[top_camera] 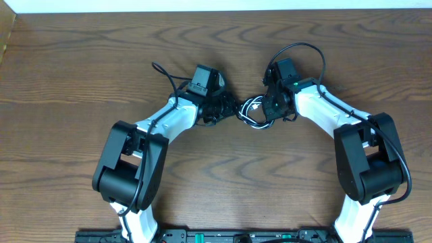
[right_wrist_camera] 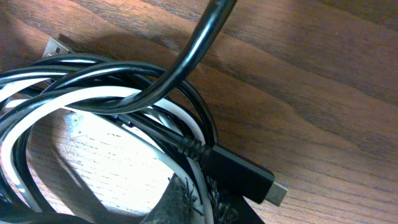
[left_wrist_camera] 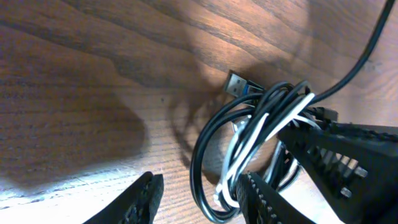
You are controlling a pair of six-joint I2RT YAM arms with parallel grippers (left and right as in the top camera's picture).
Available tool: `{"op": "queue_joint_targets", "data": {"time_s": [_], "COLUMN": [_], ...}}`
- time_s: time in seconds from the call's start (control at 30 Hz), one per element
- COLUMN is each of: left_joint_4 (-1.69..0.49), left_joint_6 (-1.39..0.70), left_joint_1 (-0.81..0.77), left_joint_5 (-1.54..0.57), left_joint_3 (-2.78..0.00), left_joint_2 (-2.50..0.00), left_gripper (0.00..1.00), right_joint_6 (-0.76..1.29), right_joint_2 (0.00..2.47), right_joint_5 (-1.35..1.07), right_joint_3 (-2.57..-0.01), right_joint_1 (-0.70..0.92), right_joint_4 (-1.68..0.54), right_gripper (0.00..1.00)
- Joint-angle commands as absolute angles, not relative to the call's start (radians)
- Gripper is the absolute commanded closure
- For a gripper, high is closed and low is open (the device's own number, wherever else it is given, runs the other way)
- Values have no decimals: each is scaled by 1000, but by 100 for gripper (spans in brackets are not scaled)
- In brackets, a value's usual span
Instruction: Untangle cables
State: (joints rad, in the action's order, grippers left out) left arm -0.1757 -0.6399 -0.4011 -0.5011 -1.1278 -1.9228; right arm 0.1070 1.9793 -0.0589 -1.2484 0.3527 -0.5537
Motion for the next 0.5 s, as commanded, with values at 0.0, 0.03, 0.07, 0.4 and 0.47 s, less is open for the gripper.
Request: {"op": "queue_joint_targets", "data": {"time_s": [0.0, 0.03, 0.07, 0.4, 0.47], "left_joint_4": [-187, -197, -205, -197, -240], "left_joint_6": [-648, -648, -649, -625, -625], "left_joint_1": [-411, -413, -416, -469, -455], "left_joint_5": [-435, -421, -411, -346, -346], "left_joint_3": [-1118, -1118, -1118, -1120, -1143], "left_joint_2": [-1942, -1942, -1942, -1949, -1949], "left_gripper": [60, 66, 70, 70, 70], "right_joint_6": [119, 119, 119, 92, 92], "right_joint_2": [1982, 1982, 1982, 1982, 1982], "right_joint_5": [-37, -37, -37, -122, -123], "right_joint_3": [-1247, -1247, -1247, -1247, -1247], "right_joint_1": [355, 355, 355, 355, 355], "right_joint_4": [-561, -561, -561, -557, -558], "right_gripper": [97, 97, 97, 95, 95]}}
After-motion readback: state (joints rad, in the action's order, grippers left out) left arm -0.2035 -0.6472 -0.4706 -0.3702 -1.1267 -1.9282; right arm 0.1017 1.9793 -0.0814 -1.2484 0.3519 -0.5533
